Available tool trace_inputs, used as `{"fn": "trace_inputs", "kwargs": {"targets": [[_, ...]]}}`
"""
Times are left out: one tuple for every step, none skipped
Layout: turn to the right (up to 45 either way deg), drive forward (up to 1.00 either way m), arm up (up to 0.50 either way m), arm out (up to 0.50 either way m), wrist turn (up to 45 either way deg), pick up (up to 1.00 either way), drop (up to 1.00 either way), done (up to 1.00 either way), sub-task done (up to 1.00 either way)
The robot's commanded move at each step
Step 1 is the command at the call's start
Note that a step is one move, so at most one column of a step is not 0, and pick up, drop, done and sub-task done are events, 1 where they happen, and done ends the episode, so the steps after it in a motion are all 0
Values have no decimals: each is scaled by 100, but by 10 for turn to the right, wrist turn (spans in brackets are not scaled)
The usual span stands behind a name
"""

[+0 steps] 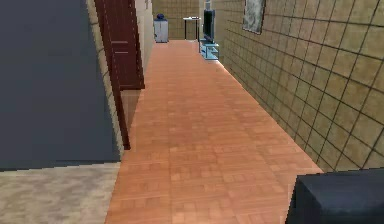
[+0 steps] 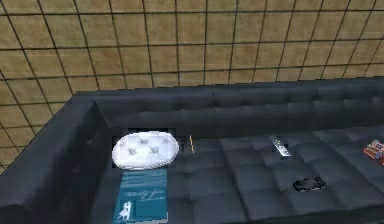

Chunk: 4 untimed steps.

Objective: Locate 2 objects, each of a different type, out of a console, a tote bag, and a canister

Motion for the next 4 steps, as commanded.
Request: {"fn": "trace_inputs", "kwargs": {"targets": [[-60,0,0,0,0,0,0,0,0],[0,100,0,0,0,0,0,0,0],[-300,0,0,0,0,0,0,0,0],[0,5,0,0,0,0,0,0,0]]}}
